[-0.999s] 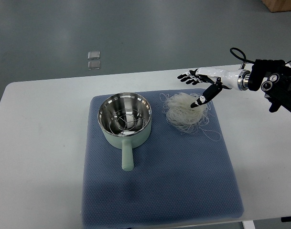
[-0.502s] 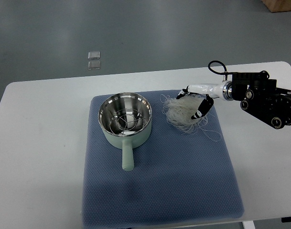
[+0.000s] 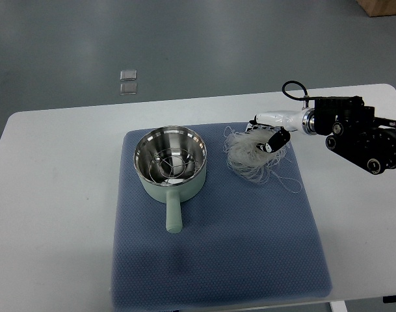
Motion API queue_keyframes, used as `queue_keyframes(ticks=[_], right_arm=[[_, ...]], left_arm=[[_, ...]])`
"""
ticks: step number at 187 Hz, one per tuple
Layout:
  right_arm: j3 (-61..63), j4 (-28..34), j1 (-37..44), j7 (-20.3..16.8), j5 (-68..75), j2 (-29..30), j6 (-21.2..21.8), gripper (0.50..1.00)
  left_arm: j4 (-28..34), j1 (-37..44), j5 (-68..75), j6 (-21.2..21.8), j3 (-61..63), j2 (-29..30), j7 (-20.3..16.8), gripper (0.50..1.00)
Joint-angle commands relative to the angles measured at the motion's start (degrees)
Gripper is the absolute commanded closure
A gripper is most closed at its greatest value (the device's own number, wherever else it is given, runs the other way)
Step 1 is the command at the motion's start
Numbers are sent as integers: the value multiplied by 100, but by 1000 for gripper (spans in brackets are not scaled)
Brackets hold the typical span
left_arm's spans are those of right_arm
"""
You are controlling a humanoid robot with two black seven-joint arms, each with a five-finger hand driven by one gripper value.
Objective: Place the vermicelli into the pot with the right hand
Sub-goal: 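Lift the vermicelli with the right hand and carry it over the pot, then lower the vermicelli into the steel pot and open the right hand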
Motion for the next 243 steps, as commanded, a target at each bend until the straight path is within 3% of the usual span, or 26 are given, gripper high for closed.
queue_keyframes(ticks=[1,39,76,132,202,237,238,239,240,243], right_arm=[[82,42,104,29,77,-54,-38,1000],[408,148,446,152,218,-168,41,1000],[952,613,1140,152,710,-353,551,1000],[1102,1106,1563,178,1044,-230,815,1000],[1005,1141,1299,178,1062,825,938,1000],[988,974,965,152,947,1177,736,1000],[988,965,948,152,947,1177,727,969],[988,965,947,152,947,1177,727,969],[988,965,930,152,947,1177,701,928],[997,965,912,152,947,1168,683,893]], left_arm=[[0,0,-1,5,0,0,0,500],[9,0,-1,-3,-9,0,0,500],[27,0,-1,-3,-27,0,0,500],[44,0,-1,5,-18,0,-8,500],[44,0,-1,-3,-9,0,0,500],[35,0,-1,-3,-9,0,0,500],[35,0,-1,-3,-9,0,0,500],[35,0,-1,-3,-9,0,0,500],[35,0,-1,5,-9,0,0,500],[35,0,-1,-3,0,0,0,500]])
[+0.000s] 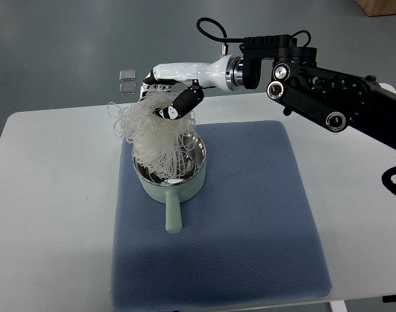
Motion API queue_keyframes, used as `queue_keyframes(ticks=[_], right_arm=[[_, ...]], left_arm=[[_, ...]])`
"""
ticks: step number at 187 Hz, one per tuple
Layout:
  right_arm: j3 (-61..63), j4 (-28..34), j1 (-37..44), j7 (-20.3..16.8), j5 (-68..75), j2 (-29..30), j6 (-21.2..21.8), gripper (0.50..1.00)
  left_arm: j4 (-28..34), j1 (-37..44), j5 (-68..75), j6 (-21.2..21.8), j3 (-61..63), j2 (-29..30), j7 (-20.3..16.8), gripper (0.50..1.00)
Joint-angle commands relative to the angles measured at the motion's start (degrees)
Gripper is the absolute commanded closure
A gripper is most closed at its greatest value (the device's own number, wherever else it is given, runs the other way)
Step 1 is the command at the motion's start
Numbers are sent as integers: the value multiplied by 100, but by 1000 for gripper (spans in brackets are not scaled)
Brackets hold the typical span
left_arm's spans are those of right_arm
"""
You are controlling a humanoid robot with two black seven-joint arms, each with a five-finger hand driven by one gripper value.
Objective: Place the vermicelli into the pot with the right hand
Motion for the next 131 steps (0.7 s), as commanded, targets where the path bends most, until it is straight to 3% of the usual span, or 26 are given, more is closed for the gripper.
queue_keyframes(ticks=[1,13,23,24,28,96,125,131], right_arm=[[7,-74,-196,-5,-14,73,-163,863],[16,-74,-240,4,30,38,-243,701],[16,-74,-240,4,30,38,-243,701],[42,-74,-249,4,56,20,-260,618],[42,-74,-258,4,65,11,-252,597],[745,-109,-469,-31,189,-411,-216,597],[1220,-302,-785,-49,540,-639,-208,599],[1466,-619,-1049,-49,962,-718,-252,599]], left_arm=[[-7,0,2,6,9,0,3,500],[-7,0,2,-3,9,0,3,500],[-7,0,2,-3,9,0,3,500],[-7,0,2,-3,9,0,-5,500],[-7,0,2,6,18,0,3,500],[11,0,2,-3,9,0,-5,500],[11,0,2,6,9,0,-5,500],[2,-9,2,6,-8,0,-5,500]])
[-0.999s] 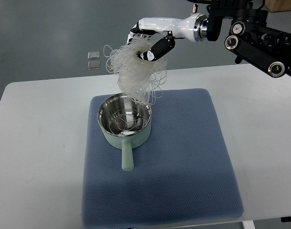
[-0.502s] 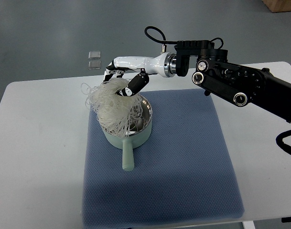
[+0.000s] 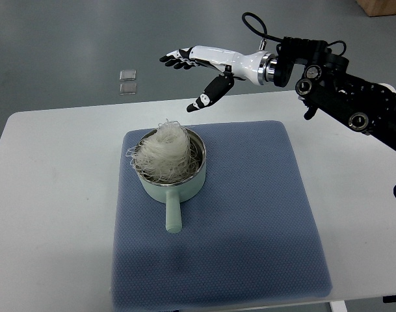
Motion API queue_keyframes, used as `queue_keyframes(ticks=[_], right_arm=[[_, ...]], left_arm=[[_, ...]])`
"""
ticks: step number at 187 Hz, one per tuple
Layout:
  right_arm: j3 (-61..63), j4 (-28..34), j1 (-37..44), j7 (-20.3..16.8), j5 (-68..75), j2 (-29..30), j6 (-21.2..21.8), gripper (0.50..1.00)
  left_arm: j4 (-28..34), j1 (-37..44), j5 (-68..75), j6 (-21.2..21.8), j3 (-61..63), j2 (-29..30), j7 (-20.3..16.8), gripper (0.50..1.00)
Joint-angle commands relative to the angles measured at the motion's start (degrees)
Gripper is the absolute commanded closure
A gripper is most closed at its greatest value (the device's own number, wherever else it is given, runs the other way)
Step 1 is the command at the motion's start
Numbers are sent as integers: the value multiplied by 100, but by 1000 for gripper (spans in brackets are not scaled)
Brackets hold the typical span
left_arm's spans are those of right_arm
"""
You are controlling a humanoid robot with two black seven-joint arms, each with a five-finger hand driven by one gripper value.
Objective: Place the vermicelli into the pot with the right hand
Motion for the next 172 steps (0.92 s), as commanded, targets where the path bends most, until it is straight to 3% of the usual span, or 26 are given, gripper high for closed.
queue_keyframes(ticks=[1,10,13,38,76,124,172], right_arm=[[403,-424,-387,-6,592,-151,-41,601],[403,-424,-387,-6,593,-151,-41,601],[596,-801,-580,-6,1128,-160,-59,603],[1009,-1549,-950,-32,2701,-99,-348,607],[1000,-1778,-1442,-199,4934,-90,-1166,603],[1071,-1778,-1829,-137,5638,-20,-1184,572],[1053,-1769,-1978,-137,5770,-20,-1166,572]], left_arm=[[-9,1,-1,2,-19,0,-3,500],[-9,1,-1,2,-19,0,-3,500],[-9,1,-1,2,-36,0,-3,500],[-36,1,-1,2,-36,0,-3,500],[-44,1,-10,2,-71,0,-3,500],[-9,1,-18,2,-89,0,-3,500],[8,1,-18,37,-89,0,-3,500]])
